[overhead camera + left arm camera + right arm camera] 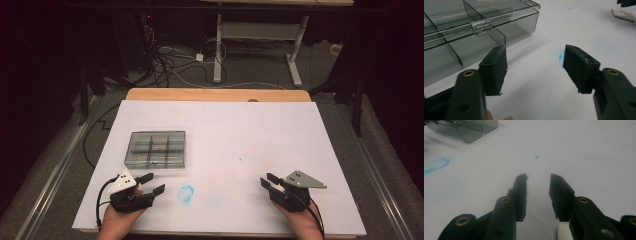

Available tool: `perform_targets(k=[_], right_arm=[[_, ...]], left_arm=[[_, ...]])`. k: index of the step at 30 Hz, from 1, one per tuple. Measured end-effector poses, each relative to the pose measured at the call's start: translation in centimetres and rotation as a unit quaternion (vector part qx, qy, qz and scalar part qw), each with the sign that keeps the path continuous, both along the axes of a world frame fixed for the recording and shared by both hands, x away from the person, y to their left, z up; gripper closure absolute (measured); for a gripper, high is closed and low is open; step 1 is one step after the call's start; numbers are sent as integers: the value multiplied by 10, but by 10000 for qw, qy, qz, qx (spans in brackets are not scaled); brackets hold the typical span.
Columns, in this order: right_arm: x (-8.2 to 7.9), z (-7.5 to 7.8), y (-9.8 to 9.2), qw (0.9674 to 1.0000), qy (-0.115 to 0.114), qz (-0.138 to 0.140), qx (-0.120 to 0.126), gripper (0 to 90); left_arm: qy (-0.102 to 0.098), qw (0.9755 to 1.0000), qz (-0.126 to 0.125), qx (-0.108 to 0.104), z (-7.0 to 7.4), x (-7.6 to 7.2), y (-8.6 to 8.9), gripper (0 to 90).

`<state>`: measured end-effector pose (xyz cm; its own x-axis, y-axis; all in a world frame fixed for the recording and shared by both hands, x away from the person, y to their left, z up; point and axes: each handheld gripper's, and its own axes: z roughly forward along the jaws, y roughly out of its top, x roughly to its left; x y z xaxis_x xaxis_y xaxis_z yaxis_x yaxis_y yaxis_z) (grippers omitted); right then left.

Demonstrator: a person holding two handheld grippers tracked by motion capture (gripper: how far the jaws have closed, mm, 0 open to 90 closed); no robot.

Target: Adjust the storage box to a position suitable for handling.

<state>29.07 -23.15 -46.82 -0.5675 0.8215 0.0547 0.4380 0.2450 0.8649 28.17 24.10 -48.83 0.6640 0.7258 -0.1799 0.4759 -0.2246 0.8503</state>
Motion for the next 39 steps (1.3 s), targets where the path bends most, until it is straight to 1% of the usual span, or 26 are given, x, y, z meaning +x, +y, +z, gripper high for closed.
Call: perform_targets(k=[1,3,4,5,6,7,9,12,15,18,20,23,25,27,29,31,33,35,37,39], right_arm=[[0,0,0,10000,-9,-5,9,733],[0,-1,-1,10000,15,-19,2,764],[0,-1,-1,10000,13,-26,4,779],[0,-1,-1,10000,-18,-26,4,796],[-1,-1,-1,10000,5,-59,27,807],[0,-2,-2,10000,-30,-25,15,817],[0,-2,-3,10000,-17,-45,33,854],[0,-2,-3,10000,-15,-32,10,900],[0,-2,-2,10000,-4,50,-26,900],[-1,-2,-1,9999,-26,106,-61,900],[-1,-2,-1,9998,-44,137,-107,900],[-1,-1,-1,9998,-54,132,-104,900],[-1,-1,-2,9999,-76,134,-78,900],[-3,-2,-2,9999,-39,122,-65,900],[-3,-2,-2,9998,-56,166,-97,900],[-3,0,-2,9997,-91,183,-97,900],[-2,0,-3,9998,-106,176,-73,900],[-2,-1,-4,9998,-102,180,-80,900],[-2,-2,-4,9998,-85,187,-55,900],[-2,-1,-5,9997,-99,203,-61,900]], left_arm=[[29,10000,12,3,0,1,0,410],[12,10000,60,38,0,0,-1,471],[-3,9999,116,56,0,0,-1,487],[-10,9998,184,63,0,-1,-1,524],[-11,9997,237,41,0,-1,-1,559],[-4,9996,280,2,0,-1,0,592],[6,9994,327,-63,0,-1,2,650],[20,9994,337,-32,0,-1,1,718],[-23,9996,295,23,0,-2,-1,809],[21,9997,242,27,0,0,0,875],[24,9999,136,18,0,0,0,875],[153,9997,198,67,0,3,-1,875],[201,9994,267,15,1,4,0,876],[217,9992,328,-73,2,3,3,875],[193,9989,421,4,5,3,7,875],[150,9986,515,15,8,3,14,874],[172,9983,557,-2,9,3,21,874],[147,9979,621,91,11,4,26,875],[139,9975,687,101,12,4,32,875],[198,9971,731,70,13,4,40,875]])
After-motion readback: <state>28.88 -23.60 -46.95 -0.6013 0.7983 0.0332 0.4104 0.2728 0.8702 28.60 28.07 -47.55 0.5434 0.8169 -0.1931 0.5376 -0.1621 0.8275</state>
